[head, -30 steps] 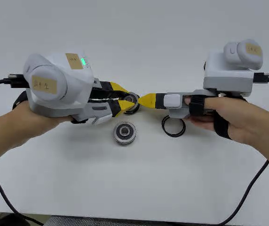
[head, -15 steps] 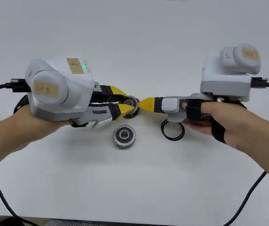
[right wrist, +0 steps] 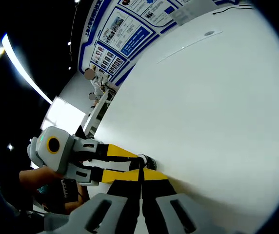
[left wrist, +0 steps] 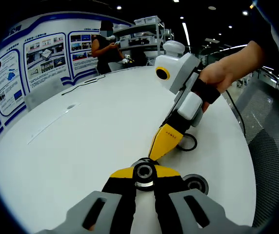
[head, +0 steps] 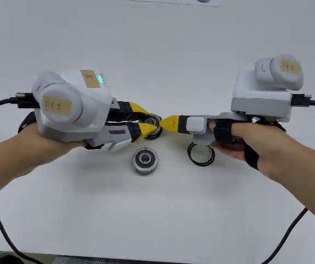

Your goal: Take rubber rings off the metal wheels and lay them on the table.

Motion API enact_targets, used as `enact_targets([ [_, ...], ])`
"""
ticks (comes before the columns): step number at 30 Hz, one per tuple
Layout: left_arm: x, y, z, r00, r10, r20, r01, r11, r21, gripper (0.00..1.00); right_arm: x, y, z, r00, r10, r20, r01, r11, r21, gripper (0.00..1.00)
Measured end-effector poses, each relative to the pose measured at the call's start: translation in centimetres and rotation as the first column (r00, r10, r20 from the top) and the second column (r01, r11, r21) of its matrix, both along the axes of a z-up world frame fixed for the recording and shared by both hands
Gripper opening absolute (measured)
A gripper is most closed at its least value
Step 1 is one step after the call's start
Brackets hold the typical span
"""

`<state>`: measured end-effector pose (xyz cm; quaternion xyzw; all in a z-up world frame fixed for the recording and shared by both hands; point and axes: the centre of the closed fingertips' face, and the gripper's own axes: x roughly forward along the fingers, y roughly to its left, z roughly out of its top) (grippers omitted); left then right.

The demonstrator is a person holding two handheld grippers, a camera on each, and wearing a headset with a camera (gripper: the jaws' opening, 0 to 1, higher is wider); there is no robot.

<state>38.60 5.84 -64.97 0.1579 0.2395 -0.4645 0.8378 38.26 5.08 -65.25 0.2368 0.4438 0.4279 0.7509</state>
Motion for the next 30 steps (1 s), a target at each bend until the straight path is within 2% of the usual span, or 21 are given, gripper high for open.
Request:
enact_targets([
  [9,0.0,0.1,0.0,1.0,0.0,-0.002,0.0,1.0,-0.002,0.13,-0.1,0.5,0.2,1.0,0.013,0.021,-0.013,1.0,-0.009,0.0],
  [14,0.0,0.1,0.0,1.0,-0.001,-0.003,0.001,1.0,-0.003,0.13,-0.1,0.9,0.4,1.0,0.011,0.014,-0.012,1.0,0.009,0.0],
  [16,0.0,0.1,0.0,1.0,-0.001,-0.003,0.001,1.0,-0.003,0.13,-0.1,1.1,0.4,1.0,0.017,0.014,-0.017,1.0,-0.001,0.0],
  [30,0.0,0.0,0.0,1.0,-0.002,0.001,0.002,1.0,-0.003,0.13,-0.2,0.6,0.7,1.0,-0.004,0.008,0.003,1.0,0.023,0.0],
])
